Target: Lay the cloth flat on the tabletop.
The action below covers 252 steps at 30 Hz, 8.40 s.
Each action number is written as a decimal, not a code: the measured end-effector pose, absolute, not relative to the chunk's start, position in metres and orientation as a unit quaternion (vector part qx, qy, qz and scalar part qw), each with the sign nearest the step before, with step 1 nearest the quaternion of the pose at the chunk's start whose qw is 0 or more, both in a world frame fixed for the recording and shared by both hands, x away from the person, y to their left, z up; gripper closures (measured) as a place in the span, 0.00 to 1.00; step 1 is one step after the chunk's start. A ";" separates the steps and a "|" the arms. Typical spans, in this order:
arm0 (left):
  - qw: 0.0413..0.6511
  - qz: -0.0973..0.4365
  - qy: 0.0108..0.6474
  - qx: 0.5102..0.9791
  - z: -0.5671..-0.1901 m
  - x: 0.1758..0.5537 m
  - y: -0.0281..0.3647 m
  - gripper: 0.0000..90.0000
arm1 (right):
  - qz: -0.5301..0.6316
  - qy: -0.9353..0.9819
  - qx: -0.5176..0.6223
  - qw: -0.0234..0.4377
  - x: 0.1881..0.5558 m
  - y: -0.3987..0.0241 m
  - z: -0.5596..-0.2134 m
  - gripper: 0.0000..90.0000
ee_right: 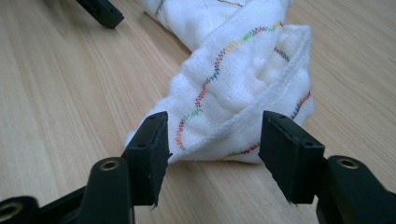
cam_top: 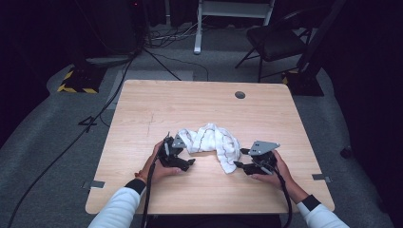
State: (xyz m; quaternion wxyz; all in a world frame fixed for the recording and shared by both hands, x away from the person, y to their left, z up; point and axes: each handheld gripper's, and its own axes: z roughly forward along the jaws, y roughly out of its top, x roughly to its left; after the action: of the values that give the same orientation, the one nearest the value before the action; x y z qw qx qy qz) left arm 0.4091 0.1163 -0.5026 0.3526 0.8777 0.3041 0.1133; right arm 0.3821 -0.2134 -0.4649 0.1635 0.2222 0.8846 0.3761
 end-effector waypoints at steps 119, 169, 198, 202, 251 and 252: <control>0.360 0.078 0.341 0.865 -0.475 0.479 0.052 0.29 | 0.355 0.848 0.303 0.253 0.433 -0.252 -0.469 0.95; 0.346 0.069 0.076 0.933 -0.463 0.305 0.054 0.57 | 0.349 0.854 0.314 0.225 0.413 -0.268 -0.469 0.78; 0.323 0.090 0.150 0.930 -0.484 0.390 0.086 0.67 | 0.352 0.919 0.116 0.136 0.328 -0.191 -0.472 0.90; 0.332 0.107 0.165 0.923 -0.478 0.394 0.100 0.91 | 0.346 0.918 0.130 0.146 0.333 -0.206 -0.470 0.98; 0.375 0.027 0.084 0.923 -0.483 0.380 -0.027 0.90 | 0.329 0.904 0.237 0.133 0.340 -0.260 -0.487 0.57; 0.379 0.033 0.078 0.922 -0.479 0.380 -0.025 0.91 | 0.329 0.904 0.237 0.134 0.341 -0.261 -0.487 0.57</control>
State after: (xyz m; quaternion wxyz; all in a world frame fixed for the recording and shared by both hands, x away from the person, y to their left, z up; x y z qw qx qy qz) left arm 0.3800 -0.0248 -0.4789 0.3789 0.9216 0.0781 0.0326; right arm 0.3407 -0.2607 -0.4868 0.1336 0.2370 0.9044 0.3288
